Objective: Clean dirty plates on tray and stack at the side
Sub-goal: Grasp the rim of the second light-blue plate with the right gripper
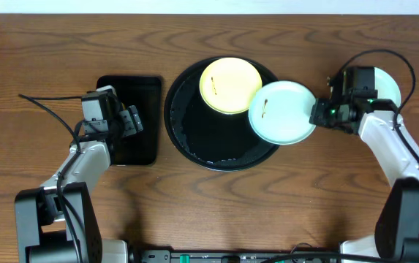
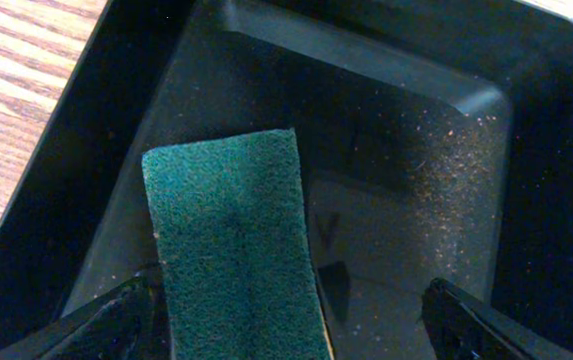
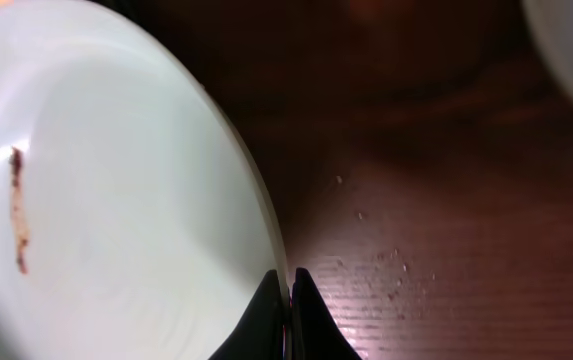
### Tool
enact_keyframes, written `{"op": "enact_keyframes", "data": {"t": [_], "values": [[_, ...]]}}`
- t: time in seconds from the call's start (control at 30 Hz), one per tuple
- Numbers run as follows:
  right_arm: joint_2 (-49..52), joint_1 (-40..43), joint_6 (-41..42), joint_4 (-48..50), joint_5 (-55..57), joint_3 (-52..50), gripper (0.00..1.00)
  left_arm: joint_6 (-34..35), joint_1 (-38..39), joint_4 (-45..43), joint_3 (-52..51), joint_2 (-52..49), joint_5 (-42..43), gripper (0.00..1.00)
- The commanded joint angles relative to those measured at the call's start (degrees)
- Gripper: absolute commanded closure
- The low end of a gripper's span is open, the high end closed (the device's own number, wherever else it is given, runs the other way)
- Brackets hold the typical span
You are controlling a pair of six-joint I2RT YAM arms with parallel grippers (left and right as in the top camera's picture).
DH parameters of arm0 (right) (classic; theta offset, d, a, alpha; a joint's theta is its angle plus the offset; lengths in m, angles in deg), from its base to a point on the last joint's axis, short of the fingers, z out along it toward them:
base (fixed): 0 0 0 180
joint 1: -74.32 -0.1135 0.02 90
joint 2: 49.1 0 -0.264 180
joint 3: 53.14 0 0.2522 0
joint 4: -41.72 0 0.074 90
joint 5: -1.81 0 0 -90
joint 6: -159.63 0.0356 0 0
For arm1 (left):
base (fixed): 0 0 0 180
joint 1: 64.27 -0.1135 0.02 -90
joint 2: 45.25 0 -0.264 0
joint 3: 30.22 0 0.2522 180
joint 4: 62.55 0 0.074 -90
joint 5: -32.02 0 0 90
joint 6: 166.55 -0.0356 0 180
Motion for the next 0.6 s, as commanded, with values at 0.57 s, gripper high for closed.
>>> {"op": "enact_keyframes", "data": {"t": [0.57], "values": [[-7.76, -27.65, 1.73, -2.71, 36.28, 1.95, 0.99, -0.33, -0.17, 0.09, 0.31, 0.13, -0.31, 0.14]]}}
